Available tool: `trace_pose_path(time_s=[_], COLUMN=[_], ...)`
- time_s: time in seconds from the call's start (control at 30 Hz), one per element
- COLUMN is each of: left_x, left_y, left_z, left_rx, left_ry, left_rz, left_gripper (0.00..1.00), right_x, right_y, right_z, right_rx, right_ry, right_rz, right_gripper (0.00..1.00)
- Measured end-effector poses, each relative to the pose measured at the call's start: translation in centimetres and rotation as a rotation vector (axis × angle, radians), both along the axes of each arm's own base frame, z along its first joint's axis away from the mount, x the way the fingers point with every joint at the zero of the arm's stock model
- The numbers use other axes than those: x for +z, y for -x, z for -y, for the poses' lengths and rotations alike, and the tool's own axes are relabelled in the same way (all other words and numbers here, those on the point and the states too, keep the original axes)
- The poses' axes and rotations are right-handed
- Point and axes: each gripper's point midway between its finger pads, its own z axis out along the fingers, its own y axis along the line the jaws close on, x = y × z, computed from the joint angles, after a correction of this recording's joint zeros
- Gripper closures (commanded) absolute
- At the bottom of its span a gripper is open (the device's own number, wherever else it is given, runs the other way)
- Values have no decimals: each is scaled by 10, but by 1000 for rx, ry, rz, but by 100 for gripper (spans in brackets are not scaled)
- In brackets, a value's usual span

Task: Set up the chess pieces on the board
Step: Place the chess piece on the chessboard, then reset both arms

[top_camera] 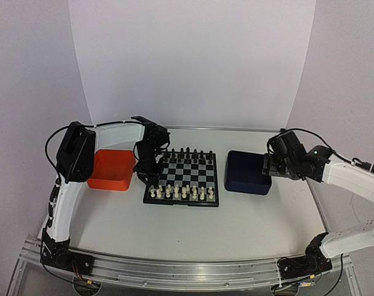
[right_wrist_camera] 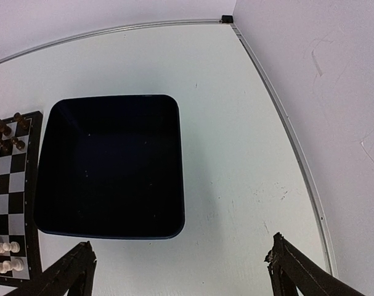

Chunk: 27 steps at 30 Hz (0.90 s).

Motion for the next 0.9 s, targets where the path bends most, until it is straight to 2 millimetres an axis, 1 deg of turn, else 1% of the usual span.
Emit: trace_pose_path(time_s=[0.1, 0.2, 0.27, 0.3, 0.4, 0.43, 0.47, 0.5, 0.53, 0.57, 0.63, 0.7, 0.77, 0.83, 0.9], left_x=[2, 8, 13, 16, 25, 30, 37, 45, 55, 67, 100, 143, 195, 232, 260], left_y=[-2, -8, -13, -15, -22, -25, -29, -33, -39, -44, -55, -67, -72, -59, -38], left_z=[0, 3, 6, 7, 6, 5, 4, 2, -1, -5, -15, -30, -50, -74, -103], left_rx=[3, 13, 21, 22, 36, 46, 57, 65, 77, 97, 160, 253, 371, 461, 544], left_ry=[-2, 8, 17, 19, 13, 8, 0, -8, -17, -25, -36, -29, 25, 99, 186], left_rz=[10, 32, 51, 61, 101, 118, 144, 175, 213, 258, 369, 522, 718, 862, 993], left_gripper=[72, 65, 58, 52, 28, 15, 5, 1, 0, 0, 0, 0, 0, 0, 0], right_x=[-1, -1, -1, -1, 0, 1, 2, 3, 5, 6, 9, 11, 12, 12, 11], right_y=[1, 2, 2, 2, 2, 2, 3, 3, 3, 3, 4, 4, 5, 5, 5], right_z=[1, 1, 1, 1, 1, 1, 2, 2, 2, 2, 3, 3, 3, 3, 2], right_rx=[0, 1, 1, 1, 1, 1, 1, 1, 1, 1, 1, 3, 5, 9, 14], right_ry=[1, 1, 2, 2, -1, -3, -5, -7, -10, -13, -18, -22, -22, -22, -23], right_rz=[-2, -3, -4, -4, -1, 2, 4, 7, 11, 15, 24, 29, 31, 29, 26], right_gripper=[6, 6, 6, 6, 5, 5, 5, 5, 5, 5, 5, 5, 5, 5, 5])
